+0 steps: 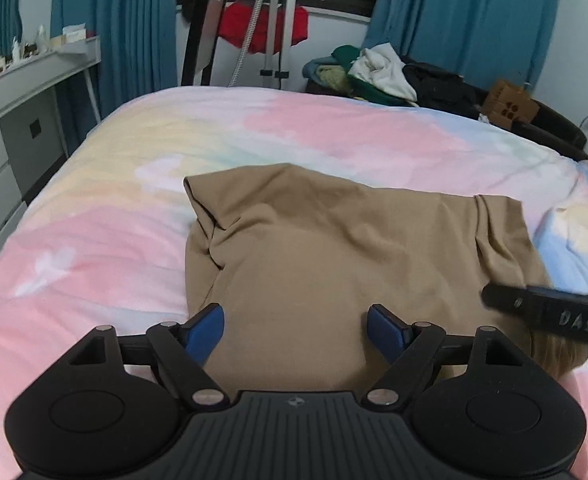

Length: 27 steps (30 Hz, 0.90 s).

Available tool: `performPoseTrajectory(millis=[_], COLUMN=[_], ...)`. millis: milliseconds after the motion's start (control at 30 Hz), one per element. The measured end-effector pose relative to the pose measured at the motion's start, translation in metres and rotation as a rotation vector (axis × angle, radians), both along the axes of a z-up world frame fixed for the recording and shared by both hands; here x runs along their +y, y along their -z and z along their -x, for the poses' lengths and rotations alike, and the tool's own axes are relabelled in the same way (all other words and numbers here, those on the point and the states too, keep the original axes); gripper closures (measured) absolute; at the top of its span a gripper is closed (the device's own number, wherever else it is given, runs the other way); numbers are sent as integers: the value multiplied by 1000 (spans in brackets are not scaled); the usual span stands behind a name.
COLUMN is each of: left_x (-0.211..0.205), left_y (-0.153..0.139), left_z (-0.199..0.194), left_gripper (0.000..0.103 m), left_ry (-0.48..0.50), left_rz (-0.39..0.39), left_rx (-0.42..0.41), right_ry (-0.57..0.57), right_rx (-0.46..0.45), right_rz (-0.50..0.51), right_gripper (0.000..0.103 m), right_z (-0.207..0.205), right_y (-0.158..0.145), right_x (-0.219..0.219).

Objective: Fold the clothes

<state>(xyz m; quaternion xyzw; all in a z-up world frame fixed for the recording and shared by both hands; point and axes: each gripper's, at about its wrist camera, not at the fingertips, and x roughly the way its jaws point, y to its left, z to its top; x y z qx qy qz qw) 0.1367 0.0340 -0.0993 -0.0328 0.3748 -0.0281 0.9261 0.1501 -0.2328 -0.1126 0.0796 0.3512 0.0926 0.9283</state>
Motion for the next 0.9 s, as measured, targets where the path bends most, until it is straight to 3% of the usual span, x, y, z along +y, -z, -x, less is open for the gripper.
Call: performPoseTrajectory(millis=[133, 233, 333, 467, 533, 633, 767, 900], left_x=[3, 14, 37, 60, 66, 75, 82, 90], left_y=[-3, -18, -34, -17, 2, 29, 50, 54], left_z=[3, 11, 30, 41, 38, 33, 30, 28], left_gripper=[22, 22, 18, 18, 21, 22, 31, 47], left_ry=[0, -29, -79, -136, -167, -226, -282, -341], left_rz=[5, 105, 352, 625, 719, 855, 951, 996], left_rx=[7, 69, 116, 241, 314, 353, 306, 242], right_ry=[9, 22, 33, 63, 81, 95, 64, 8], right_rx=[15, 21, 26, 21, 24, 41, 180, 291], right_rz=[-24, -63, -101, -215, -308, -472, -853, -1043], right_gripper=[46, 46, 46, 46, 46, 46, 46, 46], right_z=[-5, -6, -4, -2, 0, 3, 3, 12], right_y=[3, 1, -1, -7, -10, -14, 2, 13], right_x=[-2, -7, -14, -27, -36, -49, -63, -46])
